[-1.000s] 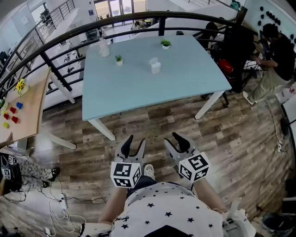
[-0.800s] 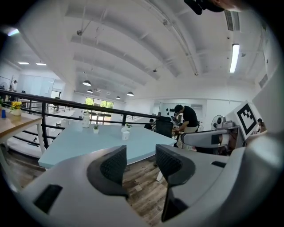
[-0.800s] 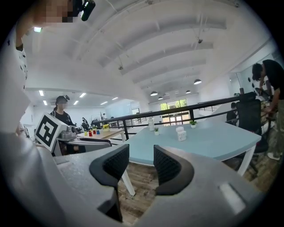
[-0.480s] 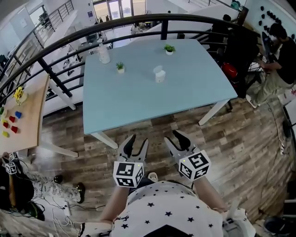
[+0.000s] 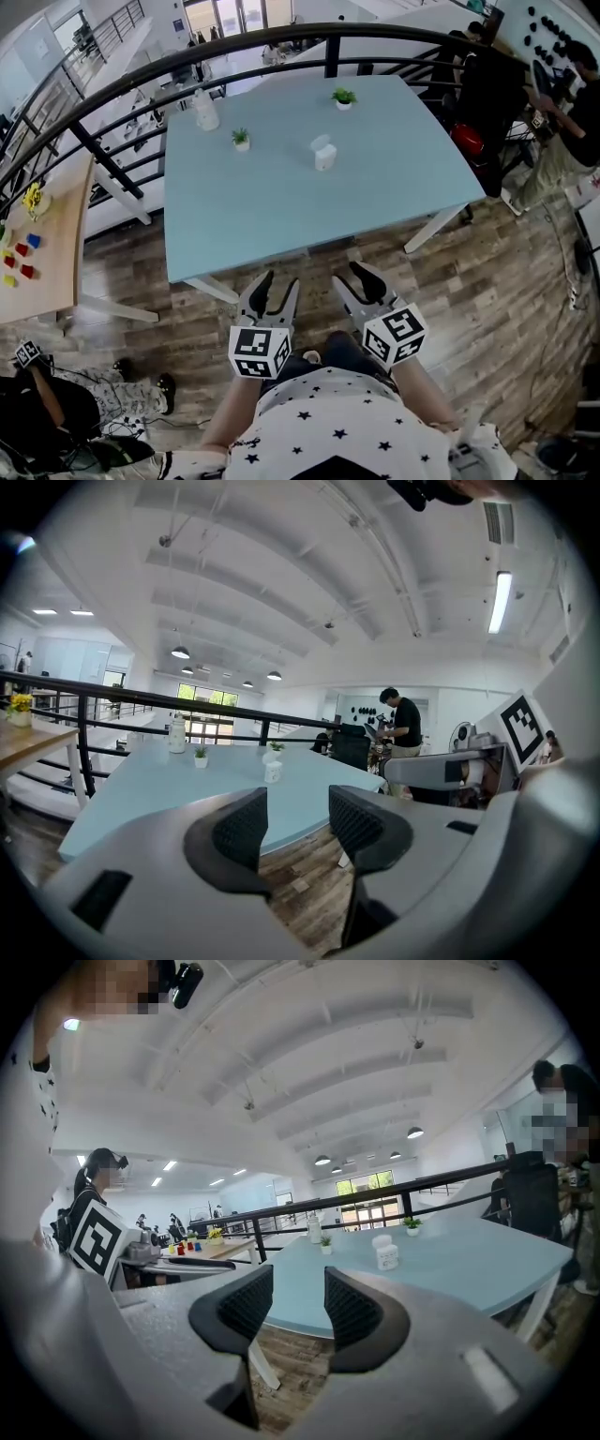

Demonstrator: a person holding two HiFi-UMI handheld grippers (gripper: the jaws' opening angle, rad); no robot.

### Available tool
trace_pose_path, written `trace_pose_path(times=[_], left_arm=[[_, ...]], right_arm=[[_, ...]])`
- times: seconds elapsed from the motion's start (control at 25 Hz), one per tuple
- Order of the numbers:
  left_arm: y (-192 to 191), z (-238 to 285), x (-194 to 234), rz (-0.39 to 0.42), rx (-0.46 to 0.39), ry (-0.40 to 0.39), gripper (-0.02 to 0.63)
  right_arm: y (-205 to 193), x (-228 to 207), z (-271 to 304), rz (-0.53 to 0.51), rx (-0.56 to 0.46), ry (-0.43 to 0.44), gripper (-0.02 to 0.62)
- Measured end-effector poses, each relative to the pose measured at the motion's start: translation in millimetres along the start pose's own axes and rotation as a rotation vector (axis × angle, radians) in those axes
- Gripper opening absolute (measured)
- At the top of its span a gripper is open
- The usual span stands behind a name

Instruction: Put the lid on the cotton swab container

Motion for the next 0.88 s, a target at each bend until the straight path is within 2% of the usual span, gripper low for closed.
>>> trace_pose_path(times=[0.36, 0.88], left_arm=[[6.7, 39.1, 12.4, 0.008, 0.001, 0.008, 0.184], [46.4, 140.6, 54.7, 0.019, -0.019, 0.016, 0.184]], right_arm=[[5.2, -27.4, 30.7, 0.003, -0.011, 0.018, 0.155], [52.0, -106.3, 119.4, -0.034, -0.024, 0.036, 0.155]])
Point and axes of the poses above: the fingertips, and each gripper's own axes: z forward along the fingers, x to its left, y out of its top, the point moved 4 cm from there along -z, backward along the fingers, and after that the axes turned 13 degrees about -y, right-handed, at the moved point
